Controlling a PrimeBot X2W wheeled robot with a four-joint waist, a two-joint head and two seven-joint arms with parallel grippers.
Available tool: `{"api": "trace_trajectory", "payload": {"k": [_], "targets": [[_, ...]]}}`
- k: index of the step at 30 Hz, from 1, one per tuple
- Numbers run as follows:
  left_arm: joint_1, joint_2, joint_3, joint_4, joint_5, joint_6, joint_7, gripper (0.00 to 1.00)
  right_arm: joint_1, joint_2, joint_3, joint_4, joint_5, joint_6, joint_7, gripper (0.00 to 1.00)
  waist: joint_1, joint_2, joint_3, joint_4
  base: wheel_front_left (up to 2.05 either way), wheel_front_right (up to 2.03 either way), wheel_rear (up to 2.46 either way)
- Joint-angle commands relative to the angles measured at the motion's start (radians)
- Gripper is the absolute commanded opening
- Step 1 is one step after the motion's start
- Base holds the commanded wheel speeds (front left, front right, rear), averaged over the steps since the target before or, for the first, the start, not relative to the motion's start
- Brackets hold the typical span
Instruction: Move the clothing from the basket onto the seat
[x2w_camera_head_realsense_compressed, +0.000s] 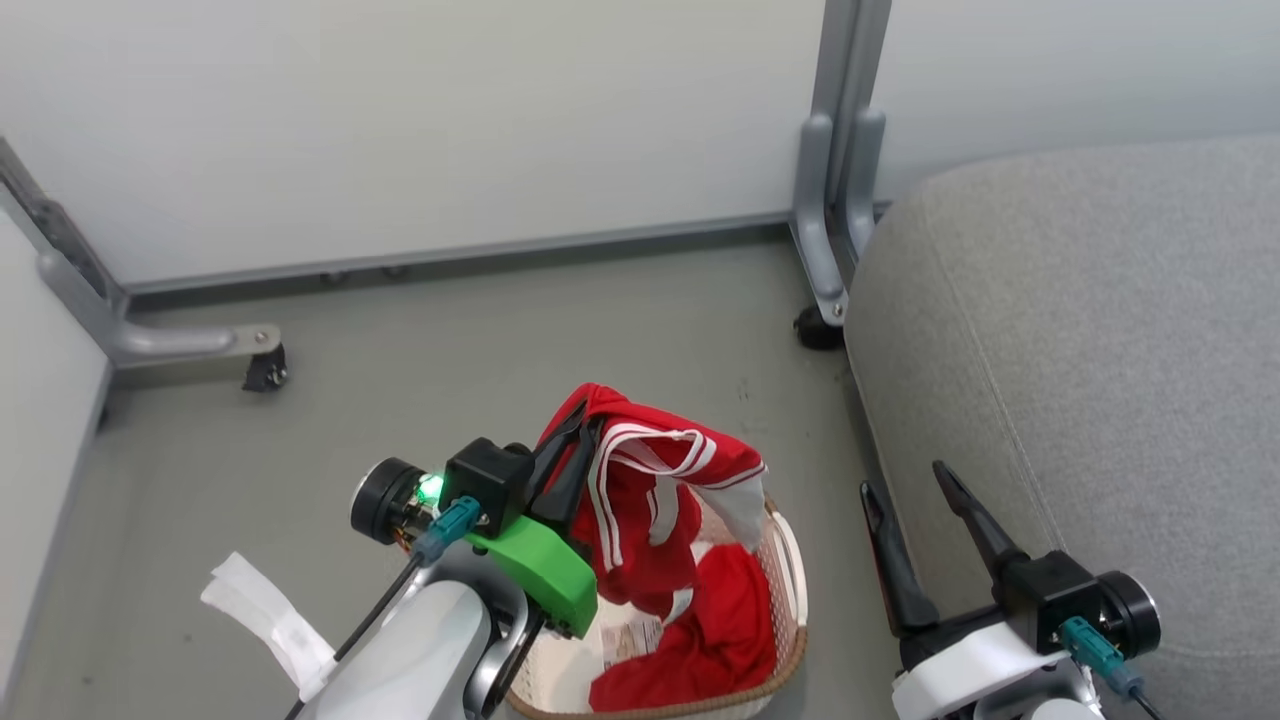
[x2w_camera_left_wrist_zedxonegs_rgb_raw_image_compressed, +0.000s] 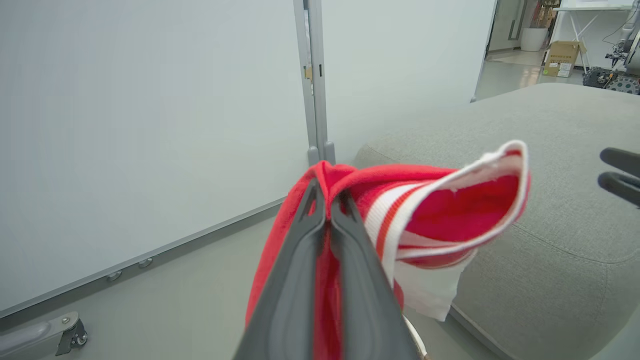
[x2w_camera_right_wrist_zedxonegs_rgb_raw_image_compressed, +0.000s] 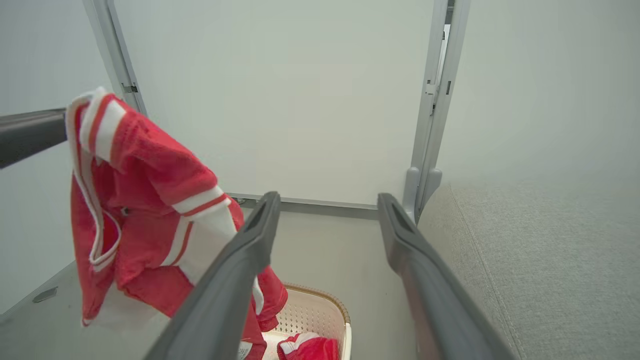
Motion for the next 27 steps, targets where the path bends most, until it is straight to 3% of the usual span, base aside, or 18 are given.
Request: {"api": "trace_trajectory", "payload": {"k": [1, 12, 27], "targets": [[0.025, 0.000, 0.015, -0.019, 0.014, -0.003, -0.004, 0.00, 0.021, -0.003, 0.009, 0.003, 0.005, 0.000, -0.003, 1.00, 0.0002, 0.0000, -0.071, 0.037, 0.00, 0.00, 0.00], [0.055, 0.007, 0.072, -0.143, 0.055, -0.007, -0.004, 0.00, 0.032, -0.004, 0.038, 0.000, 0.030, 0.000, -0.003, 1.00, 0.0002, 0.0000, -0.087, 0.042, 0.00, 0.00, 0.00], [0.031, -0.004, 0.058, -0.197, 0.064, -0.014, -0.003, 0.00, -0.009, -0.004, 0.074, -0.031, 0.050, 0.000, -0.003, 1.00, 0.0002, 0.0000, -0.060, 0.037, 0.00, 0.00, 0.00]]}}
